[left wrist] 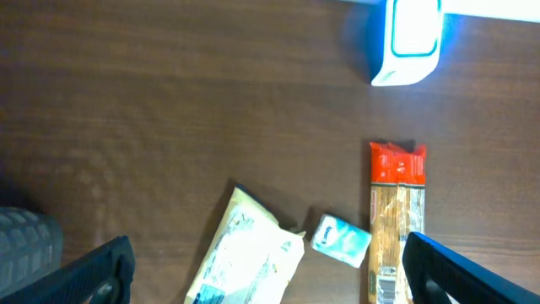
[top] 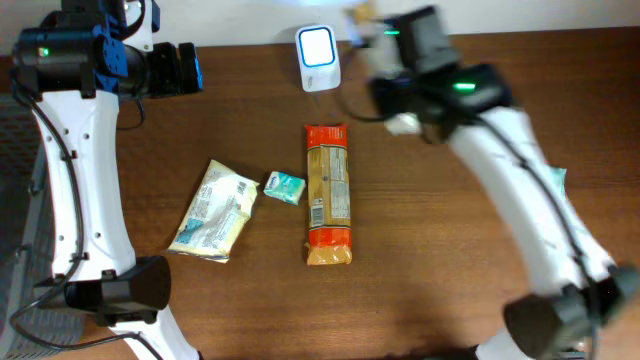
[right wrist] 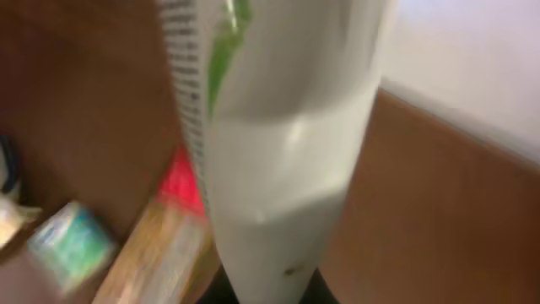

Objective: Scan the item barcode
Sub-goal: 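Place the white tube at the right edge and reach toward the pasta pack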

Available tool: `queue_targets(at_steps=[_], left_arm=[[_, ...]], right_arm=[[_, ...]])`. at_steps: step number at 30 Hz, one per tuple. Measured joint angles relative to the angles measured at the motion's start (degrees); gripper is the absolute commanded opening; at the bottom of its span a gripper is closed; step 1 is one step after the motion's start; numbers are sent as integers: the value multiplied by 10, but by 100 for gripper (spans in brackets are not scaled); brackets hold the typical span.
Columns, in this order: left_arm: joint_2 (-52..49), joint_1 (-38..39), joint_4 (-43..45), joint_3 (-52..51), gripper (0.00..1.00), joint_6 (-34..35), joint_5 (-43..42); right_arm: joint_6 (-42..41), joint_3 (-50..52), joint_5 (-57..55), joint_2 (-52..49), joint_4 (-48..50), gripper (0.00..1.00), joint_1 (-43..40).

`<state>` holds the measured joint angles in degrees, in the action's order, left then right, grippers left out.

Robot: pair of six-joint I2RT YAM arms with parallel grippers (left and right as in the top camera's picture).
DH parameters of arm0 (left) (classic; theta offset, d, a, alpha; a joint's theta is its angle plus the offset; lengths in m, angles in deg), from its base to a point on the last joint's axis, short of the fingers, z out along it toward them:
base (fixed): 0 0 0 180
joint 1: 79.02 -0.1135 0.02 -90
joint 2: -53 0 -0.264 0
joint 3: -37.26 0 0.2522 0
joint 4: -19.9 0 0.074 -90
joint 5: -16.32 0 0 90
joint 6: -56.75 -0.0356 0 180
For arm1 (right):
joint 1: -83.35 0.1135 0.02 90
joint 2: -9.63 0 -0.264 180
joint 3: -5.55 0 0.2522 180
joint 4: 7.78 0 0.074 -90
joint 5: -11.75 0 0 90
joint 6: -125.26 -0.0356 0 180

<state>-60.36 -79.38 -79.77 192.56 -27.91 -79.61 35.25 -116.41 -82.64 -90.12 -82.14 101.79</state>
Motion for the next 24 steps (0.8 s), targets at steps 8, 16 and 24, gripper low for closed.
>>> queue_targets(at_steps=[8,16,24], left_arm=[[0,0,-1,0,99,0,0],[0,0,0,0,99,0,0],[0,0,-1,0,99,0,0]], right_arm=[[-364,126,12,-77,-15,4,-321],[-515,249,-24,-106,126,53,-361],[-232,197,116,-101,-31,66,-354]])
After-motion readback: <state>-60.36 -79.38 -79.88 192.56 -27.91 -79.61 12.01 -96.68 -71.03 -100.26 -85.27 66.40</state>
